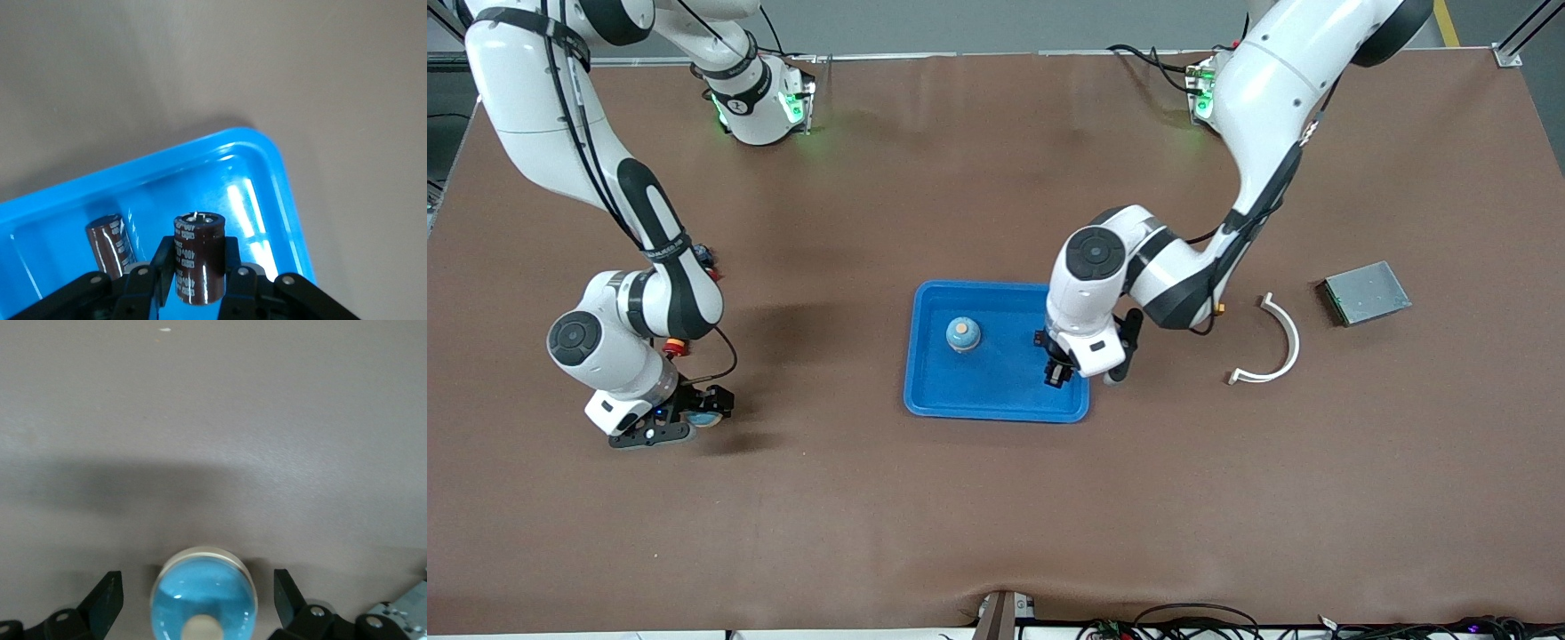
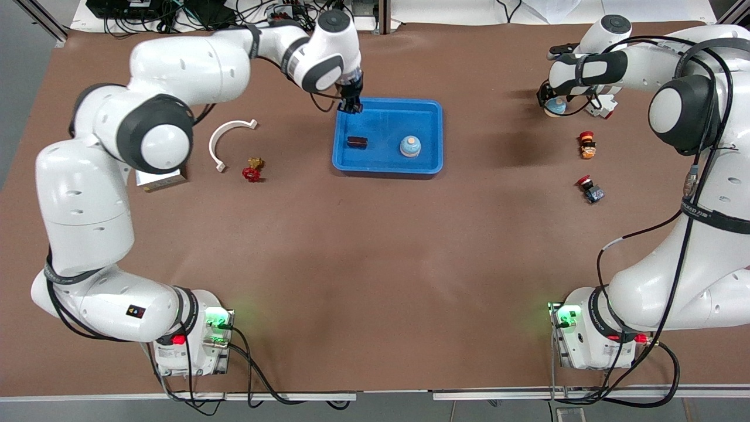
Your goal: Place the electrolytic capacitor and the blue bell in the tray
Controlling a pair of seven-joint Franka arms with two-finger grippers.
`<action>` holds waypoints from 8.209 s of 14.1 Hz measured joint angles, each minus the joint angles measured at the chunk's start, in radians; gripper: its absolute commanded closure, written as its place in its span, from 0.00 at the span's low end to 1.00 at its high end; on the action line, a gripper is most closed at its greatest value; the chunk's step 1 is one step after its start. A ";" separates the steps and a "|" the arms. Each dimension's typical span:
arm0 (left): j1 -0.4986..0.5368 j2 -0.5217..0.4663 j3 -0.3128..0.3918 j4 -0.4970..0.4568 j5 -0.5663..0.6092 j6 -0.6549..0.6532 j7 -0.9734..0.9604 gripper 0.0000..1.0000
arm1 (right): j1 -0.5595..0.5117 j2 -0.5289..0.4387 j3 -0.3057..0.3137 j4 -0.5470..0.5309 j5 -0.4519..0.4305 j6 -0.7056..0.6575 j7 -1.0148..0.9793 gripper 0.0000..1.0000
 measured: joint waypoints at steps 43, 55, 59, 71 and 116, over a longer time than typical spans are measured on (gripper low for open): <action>0.408 -0.623 0.184 0.141 -0.330 -0.701 1.654 0.00 | 0.578 0.195 0.046 0.522 -0.002 -0.495 1.212 1.00; 0.365 -0.865 0.339 -0.102 -0.360 -0.763 1.893 0.00 | 0.624 0.266 0.039 0.593 -0.016 -0.483 1.314 1.00; 0.364 -0.866 0.339 -0.103 -0.360 -0.762 1.903 0.00 | 0.625 0.281 0.038 0.597 -0.018 -0.457 1.316 1.00; 0.358 -0.863 0.336 -0.084 -0.360 -0.745 1.903 0.00 | 0.632 0.301 0.038 0.599 -0.056 -0.417 1.343 0.28; 0.355 -0.826 0.282 -0.051 -0.360 -0.812 1.922 0.00 | -0.073 -0.236 0.112 0.419 -0.058 -0.857 0.139 0.00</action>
